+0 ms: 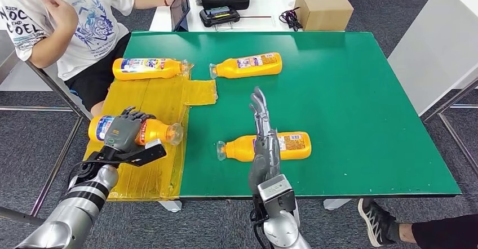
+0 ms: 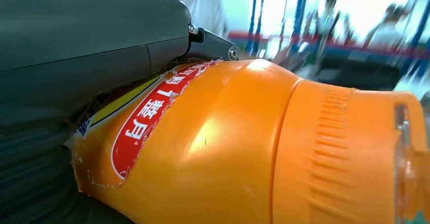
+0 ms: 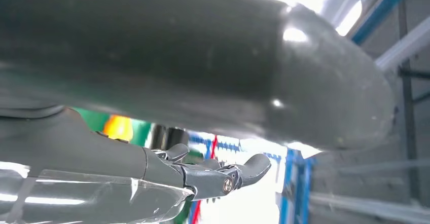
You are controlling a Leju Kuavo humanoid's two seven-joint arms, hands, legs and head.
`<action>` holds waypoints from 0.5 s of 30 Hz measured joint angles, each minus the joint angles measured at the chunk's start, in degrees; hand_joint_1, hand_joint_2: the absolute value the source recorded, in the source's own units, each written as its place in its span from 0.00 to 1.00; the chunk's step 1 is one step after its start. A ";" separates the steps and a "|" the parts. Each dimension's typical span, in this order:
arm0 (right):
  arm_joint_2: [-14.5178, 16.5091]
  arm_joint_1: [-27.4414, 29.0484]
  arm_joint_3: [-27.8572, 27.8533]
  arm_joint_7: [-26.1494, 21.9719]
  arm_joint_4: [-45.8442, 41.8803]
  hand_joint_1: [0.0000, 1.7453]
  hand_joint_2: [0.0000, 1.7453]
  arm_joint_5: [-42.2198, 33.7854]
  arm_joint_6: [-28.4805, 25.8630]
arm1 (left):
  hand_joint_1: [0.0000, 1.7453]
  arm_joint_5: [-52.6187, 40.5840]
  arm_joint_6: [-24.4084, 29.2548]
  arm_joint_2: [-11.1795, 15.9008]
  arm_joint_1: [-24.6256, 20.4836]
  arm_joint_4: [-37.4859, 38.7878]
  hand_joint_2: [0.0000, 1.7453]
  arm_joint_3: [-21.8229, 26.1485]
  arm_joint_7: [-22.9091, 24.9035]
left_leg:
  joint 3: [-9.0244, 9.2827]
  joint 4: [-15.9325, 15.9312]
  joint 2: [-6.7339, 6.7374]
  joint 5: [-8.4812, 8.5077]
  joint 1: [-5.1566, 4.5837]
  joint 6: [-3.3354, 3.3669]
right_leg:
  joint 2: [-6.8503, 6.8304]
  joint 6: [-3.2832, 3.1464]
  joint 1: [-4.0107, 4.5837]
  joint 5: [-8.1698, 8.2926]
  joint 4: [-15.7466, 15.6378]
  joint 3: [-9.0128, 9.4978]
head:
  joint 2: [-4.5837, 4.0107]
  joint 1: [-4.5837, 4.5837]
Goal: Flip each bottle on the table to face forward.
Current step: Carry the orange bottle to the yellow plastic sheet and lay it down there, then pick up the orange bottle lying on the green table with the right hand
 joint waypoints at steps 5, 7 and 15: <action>0.08 -0.26 0.08 0.65 1.40 0.00 0.00 -0.63 1.93 | 1.00 -0.93 -1.71 1.59 -1.23 4.40 1.00 0.06 2.22 | -0.05 0.00 -0.05 0.00 0.00 0.00 | -0.02 0.00 -0.01 -0.01 -0.01 -0.01 | 0.00 0.01; 0.20 -0.31 0.07 0.90 1.95 0.00 0.00 -1.08 2.57 | 1.00 -1.05 -2.52 1.94 -1.83 5.46 1.00 0.13 2.89 | -0.05 0.00 -0.05 0.00 -0.01 0.00 | -0.02 0.00 -0.02 -0.01 -0.01 -0.01 | 0.00 0.02; 0.56 -0.37 0.05 1.18 3.77 0.00 0.00 -1.16 3.60 | 1.00 0.06 -5.86 2.94 -3.29 7.99 1.00 1.24 2.50 | 0.01 0.00 -0.03 0.00 -0.01 0.00 | -0.01 0.00 -0.01 0.00 0.00 0.03 | 0.00 0.00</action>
